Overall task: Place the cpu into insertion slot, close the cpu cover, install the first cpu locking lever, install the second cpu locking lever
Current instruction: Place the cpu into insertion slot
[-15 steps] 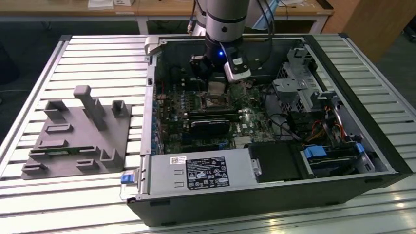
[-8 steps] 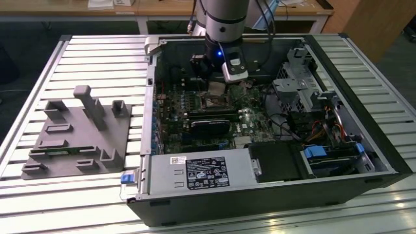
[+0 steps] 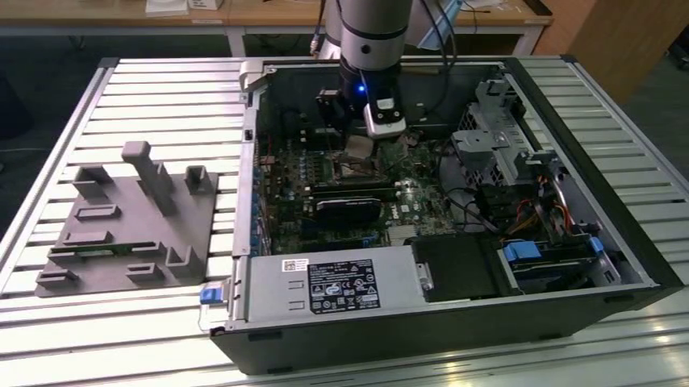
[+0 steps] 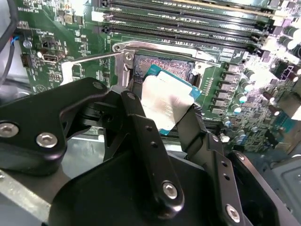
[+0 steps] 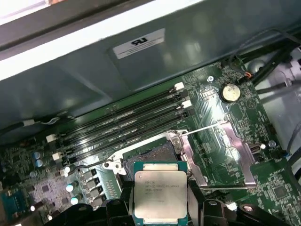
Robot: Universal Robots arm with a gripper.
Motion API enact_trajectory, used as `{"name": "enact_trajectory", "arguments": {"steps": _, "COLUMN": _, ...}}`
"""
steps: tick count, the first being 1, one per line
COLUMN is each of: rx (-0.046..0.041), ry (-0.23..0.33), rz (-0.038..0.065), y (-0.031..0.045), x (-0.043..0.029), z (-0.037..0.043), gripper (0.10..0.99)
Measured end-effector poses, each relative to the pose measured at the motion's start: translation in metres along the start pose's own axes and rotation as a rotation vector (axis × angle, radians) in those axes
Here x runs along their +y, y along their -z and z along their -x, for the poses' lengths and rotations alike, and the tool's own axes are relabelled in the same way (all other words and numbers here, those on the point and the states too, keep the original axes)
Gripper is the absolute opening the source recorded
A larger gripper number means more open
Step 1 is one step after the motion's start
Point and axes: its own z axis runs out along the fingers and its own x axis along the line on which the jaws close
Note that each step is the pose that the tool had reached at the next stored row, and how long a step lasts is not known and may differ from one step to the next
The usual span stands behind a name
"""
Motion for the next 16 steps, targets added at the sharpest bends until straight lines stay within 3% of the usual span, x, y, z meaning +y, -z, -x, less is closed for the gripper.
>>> {"name": "enact_trajectory", "arguments": {"steps": 16, "rx": -0.0133, "ry": -0.149, "rz": 0.002, "y": -0.0023, "x": -0.0002, "z": 0.0000, "gripper": 0.541}}
